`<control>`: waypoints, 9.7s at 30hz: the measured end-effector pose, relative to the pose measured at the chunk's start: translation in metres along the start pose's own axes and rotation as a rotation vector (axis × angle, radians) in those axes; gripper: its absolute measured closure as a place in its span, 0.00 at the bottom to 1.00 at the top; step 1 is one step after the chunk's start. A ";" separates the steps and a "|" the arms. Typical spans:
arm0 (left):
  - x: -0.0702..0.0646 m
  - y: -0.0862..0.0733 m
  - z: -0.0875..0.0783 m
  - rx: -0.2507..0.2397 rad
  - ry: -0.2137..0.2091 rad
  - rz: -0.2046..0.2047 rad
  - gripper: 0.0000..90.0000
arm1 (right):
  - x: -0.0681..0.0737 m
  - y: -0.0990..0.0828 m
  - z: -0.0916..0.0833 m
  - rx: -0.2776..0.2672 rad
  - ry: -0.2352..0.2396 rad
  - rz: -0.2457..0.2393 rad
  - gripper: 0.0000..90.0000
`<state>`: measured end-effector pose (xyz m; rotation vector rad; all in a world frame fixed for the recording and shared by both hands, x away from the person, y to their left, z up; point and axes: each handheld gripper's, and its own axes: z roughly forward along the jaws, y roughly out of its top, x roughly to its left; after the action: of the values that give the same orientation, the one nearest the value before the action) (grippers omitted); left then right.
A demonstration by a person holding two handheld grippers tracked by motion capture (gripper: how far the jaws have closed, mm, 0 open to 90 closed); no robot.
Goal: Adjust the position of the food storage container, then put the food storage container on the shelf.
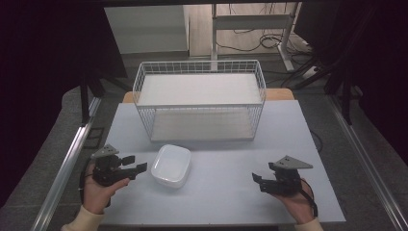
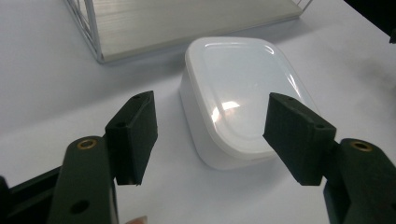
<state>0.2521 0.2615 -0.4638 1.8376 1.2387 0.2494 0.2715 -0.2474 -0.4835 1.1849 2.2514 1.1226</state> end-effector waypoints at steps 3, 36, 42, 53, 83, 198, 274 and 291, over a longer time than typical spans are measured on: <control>0.001 0.007 0.003 0.015 -0.006 0.004 0.41 | 0.001 0.000 0.002 0.006 -0.001 -0.002 0.26; 0.025 0.038 0.065 0.238 0.029 -0.002 1.00 | 0.004 -0.001 0.004 0.014 -0.027 -0.033 0.28; 0.020 0.034 0.076 0.281 0.009 0.023 1.00 | 0.004 -0.002 0.004 0.019 -0.034 -0.036 0.28; 0.015 0.027 0.075 0.281 -0.012 0.018 1.00 | 0.004 -0.002 0.004 0.016 -0.040 -0.039 0.28; -0.031 0.016 0.084 0.322 -0.158 0.080 1.00 | 0.005 -0.003 0.004 0.022 -0.043 -0.036 0.28; -0.068 -0.007 0.093 0.153 -0.355 -0.297 0.75 | 0.061 0.034 0.059 0.126 0.403 0.357 0.73; -0.085 0.110 0.018 -0.090 -0.290 0.021 0.89 | 0.057 0.144 -0.001 -0.180 0.356 0.155 0.87; -0.081 0.147 0.012 -0.112 -0.281 0.041 0.89 | 0.049 0.177 -0.005 -0.207 0.347 0.142 0.87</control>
<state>0.3158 0.1714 -0.3369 1.7346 0.9741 0.0769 0.3328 -0.1506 -0.3398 1.1514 2.2452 1.6856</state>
